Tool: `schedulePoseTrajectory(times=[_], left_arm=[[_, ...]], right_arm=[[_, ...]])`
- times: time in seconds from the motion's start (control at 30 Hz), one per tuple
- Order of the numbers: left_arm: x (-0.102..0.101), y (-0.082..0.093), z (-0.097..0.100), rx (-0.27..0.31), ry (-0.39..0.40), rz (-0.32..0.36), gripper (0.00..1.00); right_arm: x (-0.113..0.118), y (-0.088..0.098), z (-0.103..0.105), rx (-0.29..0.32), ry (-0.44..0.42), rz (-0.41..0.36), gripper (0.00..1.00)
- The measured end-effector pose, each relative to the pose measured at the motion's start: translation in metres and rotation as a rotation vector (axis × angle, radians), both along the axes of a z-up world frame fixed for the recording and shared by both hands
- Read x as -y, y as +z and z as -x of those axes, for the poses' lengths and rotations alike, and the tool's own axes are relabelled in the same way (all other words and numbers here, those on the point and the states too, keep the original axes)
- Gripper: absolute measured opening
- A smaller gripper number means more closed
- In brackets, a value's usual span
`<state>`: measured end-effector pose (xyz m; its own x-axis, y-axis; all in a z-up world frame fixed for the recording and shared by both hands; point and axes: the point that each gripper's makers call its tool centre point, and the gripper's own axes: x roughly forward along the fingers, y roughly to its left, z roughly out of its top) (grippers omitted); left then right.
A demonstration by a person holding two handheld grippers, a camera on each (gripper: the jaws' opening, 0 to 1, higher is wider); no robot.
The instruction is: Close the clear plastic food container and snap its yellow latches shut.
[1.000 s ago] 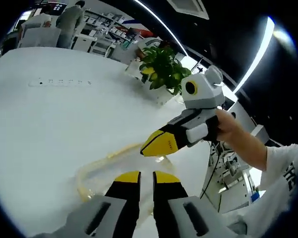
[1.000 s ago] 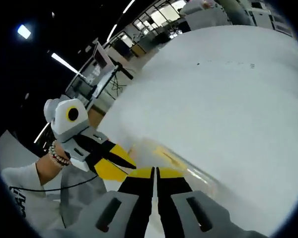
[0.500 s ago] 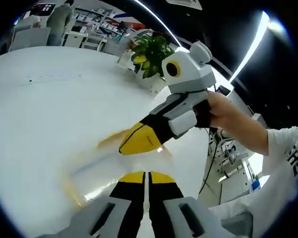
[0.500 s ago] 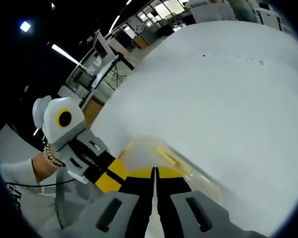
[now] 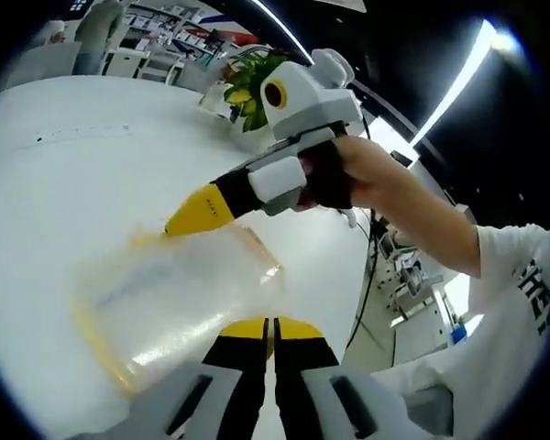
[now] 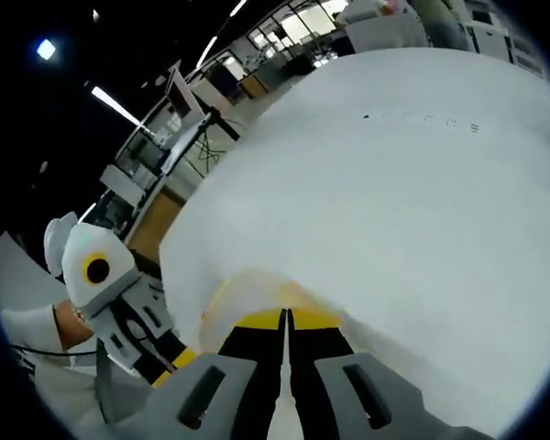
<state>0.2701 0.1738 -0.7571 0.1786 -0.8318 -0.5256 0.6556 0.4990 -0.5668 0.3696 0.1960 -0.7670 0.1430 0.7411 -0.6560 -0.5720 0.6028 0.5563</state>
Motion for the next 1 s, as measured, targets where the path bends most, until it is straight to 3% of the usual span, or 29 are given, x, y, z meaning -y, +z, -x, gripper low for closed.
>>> schedulePoseTrajectory(times=[0.27, 0.43, 0.6, 0.73, 0.83, 0.93, 1.0], left_arm=[[0.005, -0.007, 0.032, 0.023, -0.119, -0.040, 0.00], [0.004, -0.018, 0.035, 0.062, -0.138, -0.092, 0.00], [-0.001, -0.022, 0.022, 0.259, -0.157, -0.187, 0.00], [-0.008, -0.034, 0.024, 0.290, -0.205, -0.268, 0.00], [-0.011, -0.041, 0.026, 0.353, -0.248, -0.331, 0.00], [-0.003, -0.028, 0.031, 0.383, -0.278, -0.277, 0.00], [0.006, -0.010, 0.038, 0.383, -0.318, -0.181, 0.00]], right_arm=[[0.000, -0.002, -0.002, -0.009, -0.019, -0.009, 0.00], [-0.002, -0.003, 0.001, -0.016, -0.013, -0.017, 0.00], [-0.003, -0.004, 0.005, -0.033, -0.004, -0.023, 0.00], [-0.004, -0.004, 0.007, -0.034, -0.001, -0.025, 0.00], [-0.003, -0.003, 0.007, -0.034, -0.001, -0.028, 0.00], [-0.004, -0.002, 0.007, -0.012, 0.020, -0.022, 0.00], [-0.003, 0.000, 0.008, 0.015, 0.078, -0.006, 0.00]])
